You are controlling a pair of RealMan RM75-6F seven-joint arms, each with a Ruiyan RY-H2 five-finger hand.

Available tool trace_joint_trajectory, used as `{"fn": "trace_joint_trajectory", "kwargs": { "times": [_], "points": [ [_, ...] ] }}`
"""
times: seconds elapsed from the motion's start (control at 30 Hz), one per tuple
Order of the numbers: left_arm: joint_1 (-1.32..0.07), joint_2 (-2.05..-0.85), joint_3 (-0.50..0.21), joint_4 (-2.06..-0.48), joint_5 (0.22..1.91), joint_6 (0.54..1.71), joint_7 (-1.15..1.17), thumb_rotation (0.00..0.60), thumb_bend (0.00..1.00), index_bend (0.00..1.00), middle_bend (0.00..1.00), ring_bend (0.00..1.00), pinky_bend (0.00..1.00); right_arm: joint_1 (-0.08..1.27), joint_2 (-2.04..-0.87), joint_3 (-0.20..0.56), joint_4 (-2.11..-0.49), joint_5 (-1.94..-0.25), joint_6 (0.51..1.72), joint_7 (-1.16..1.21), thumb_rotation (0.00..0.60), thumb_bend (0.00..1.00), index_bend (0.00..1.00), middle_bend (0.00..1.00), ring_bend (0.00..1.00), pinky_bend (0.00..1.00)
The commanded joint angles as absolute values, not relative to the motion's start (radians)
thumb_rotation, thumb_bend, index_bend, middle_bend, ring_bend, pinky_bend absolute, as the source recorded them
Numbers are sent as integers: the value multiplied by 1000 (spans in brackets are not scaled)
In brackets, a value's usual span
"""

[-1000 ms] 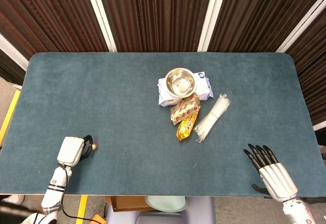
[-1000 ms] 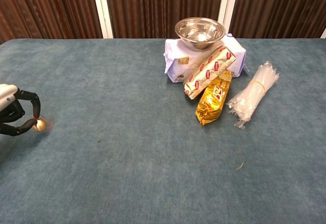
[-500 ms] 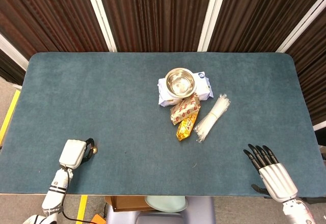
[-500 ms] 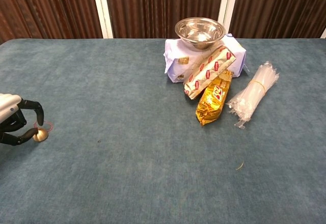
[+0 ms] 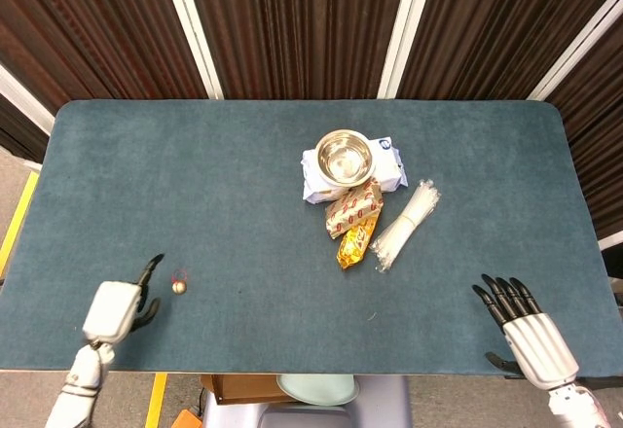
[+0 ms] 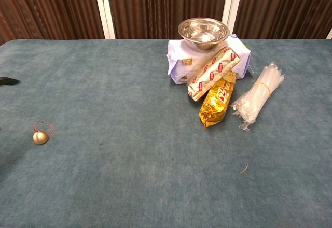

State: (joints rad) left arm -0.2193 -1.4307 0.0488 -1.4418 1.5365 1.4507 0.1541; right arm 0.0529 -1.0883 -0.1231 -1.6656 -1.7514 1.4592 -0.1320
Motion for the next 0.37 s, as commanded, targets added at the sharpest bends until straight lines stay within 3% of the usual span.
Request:
{"fn": "trace_joint_trajectory", "kwargs": {
  "times": [0.03, 0.13, 0.37],
  "points": [
    [-55, -1230, 166, -1646, 1598, 1644, 161, 600, 411, 0, 0, 0, 38, 38, -1073, -128, -1675, -1762, 1489, -121, 600, 212, 0, 0, 0, 0],
    [6, -1178, 183, -1634, 1619, 1730, 102, 600, 408, 0, 0, 0, 10, 25, -1067, -133, -1664, -1804, 1540, -92, 600, 212, 0, 0, 0, 0],
    [23, -1152, 162, -1627, 1647, 1773, 18, 600, 407, 0, 0, 0, 9, 27, -1058, -136, -1655, -1804, 1536, -60, 600, 213, 0, 0, 0, 0]
  ]
}}
